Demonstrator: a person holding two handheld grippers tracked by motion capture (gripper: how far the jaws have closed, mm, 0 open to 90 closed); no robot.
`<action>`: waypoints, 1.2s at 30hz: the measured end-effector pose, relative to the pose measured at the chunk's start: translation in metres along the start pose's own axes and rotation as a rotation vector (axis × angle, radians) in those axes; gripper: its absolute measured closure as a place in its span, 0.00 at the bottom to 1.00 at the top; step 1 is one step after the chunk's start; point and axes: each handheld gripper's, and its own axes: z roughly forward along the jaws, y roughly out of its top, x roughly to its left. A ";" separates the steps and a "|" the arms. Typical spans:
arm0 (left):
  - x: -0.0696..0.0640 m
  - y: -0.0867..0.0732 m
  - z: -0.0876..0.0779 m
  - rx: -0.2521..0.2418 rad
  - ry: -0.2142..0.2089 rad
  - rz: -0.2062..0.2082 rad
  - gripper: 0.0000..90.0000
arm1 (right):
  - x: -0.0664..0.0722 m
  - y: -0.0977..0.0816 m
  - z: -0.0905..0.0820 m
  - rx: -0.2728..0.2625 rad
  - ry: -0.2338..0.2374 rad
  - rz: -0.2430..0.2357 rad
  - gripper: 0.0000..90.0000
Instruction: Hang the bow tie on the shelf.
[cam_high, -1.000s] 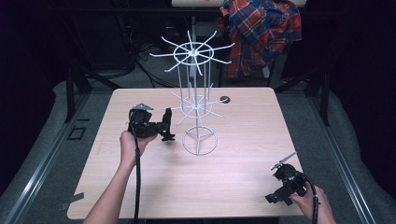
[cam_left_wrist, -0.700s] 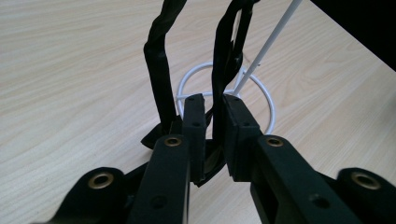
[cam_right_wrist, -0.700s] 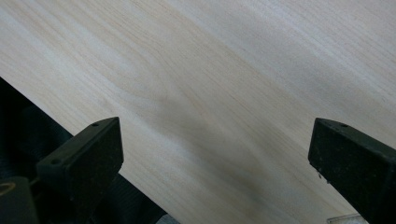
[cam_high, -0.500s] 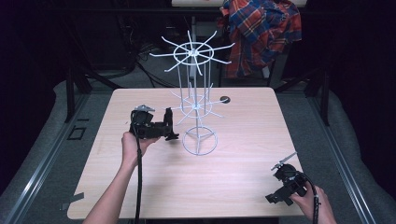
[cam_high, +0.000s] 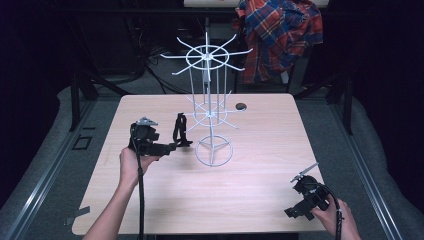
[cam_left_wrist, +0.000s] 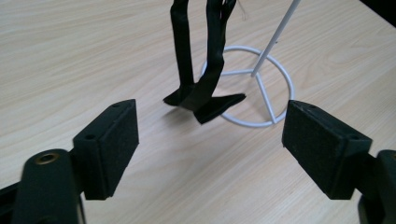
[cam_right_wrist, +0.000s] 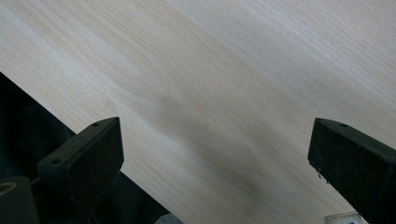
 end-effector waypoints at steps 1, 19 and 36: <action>0.000 -0.001 -0.002 0.000 0.006 -0.007 0.16 | 0.000 0.000 0.000 -0.001 0.003 0.002 0.03; 0.002 -0.042 -0.019 0.125 0.101 -0.012 0.00 | 0.004 0.001 0.000 -0.009 0.011 0.008 0.03; 0.005 -0.079 -0.034 0.243 0.172 0.008 0.00 | 0.005 0.003 0.001 -0.005 0.011 -0.005 0.04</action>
